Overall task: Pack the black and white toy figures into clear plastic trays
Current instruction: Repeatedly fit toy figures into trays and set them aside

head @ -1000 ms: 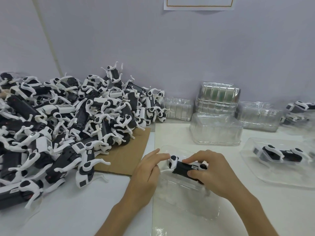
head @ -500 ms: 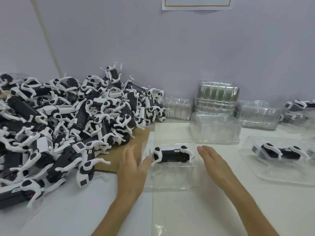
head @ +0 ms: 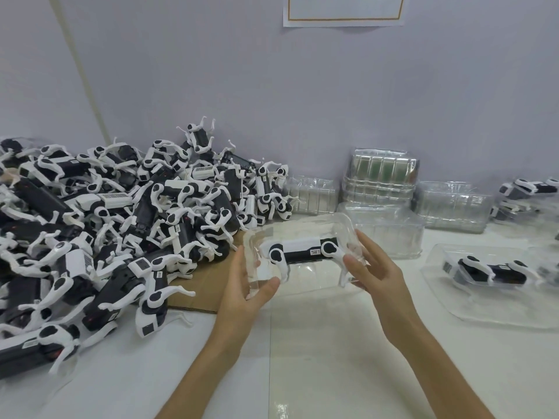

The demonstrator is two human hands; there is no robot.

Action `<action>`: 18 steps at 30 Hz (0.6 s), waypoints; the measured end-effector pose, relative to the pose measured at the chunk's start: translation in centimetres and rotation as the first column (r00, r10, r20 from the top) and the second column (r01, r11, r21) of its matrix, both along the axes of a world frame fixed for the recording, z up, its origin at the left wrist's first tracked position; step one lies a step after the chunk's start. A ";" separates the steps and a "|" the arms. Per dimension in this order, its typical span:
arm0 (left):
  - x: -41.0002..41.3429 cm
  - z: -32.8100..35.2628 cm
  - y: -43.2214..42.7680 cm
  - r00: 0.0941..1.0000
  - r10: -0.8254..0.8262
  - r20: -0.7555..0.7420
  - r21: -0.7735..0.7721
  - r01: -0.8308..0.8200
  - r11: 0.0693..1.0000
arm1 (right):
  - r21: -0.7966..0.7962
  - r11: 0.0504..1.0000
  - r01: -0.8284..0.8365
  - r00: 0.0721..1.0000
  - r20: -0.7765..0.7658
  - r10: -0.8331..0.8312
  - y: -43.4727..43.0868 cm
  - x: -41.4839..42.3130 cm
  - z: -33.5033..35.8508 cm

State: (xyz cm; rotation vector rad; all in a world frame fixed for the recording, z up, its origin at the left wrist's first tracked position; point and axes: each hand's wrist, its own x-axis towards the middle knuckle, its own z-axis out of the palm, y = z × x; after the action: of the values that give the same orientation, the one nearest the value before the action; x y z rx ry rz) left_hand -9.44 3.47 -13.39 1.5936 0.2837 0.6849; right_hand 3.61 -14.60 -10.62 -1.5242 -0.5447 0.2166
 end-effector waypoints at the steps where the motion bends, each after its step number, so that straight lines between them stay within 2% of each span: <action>1: 0.0 -0.2 0.2 1.000 -0.002 -0.009 -0.027 0.002 1.000 | -0.002 1.000 0.000 1.000 0.008 0.000 -0.1 0.0 0.0; 5: 0.1 -0.9 0.3 0.999 -0.017 -0.043 -0.049 0.015 0.999 | -0.028 1.000 0.001 0.999 0.046 0.000 0.1 0.0 -0.3; 18: 0.4 -1.3 0.4 0.997 0.077 0.008 0.021 -0.077 0.997 | -0.041 0.994 0.096 0.989 0.116 -0.091 0.7 -0.3 -0.8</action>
State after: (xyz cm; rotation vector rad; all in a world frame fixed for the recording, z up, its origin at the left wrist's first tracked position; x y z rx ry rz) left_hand -9.04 3.90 -14.70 1.6073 0.3349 0.7547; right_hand 3.35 -13.92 -11.43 -1.6104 -0.5596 0.0705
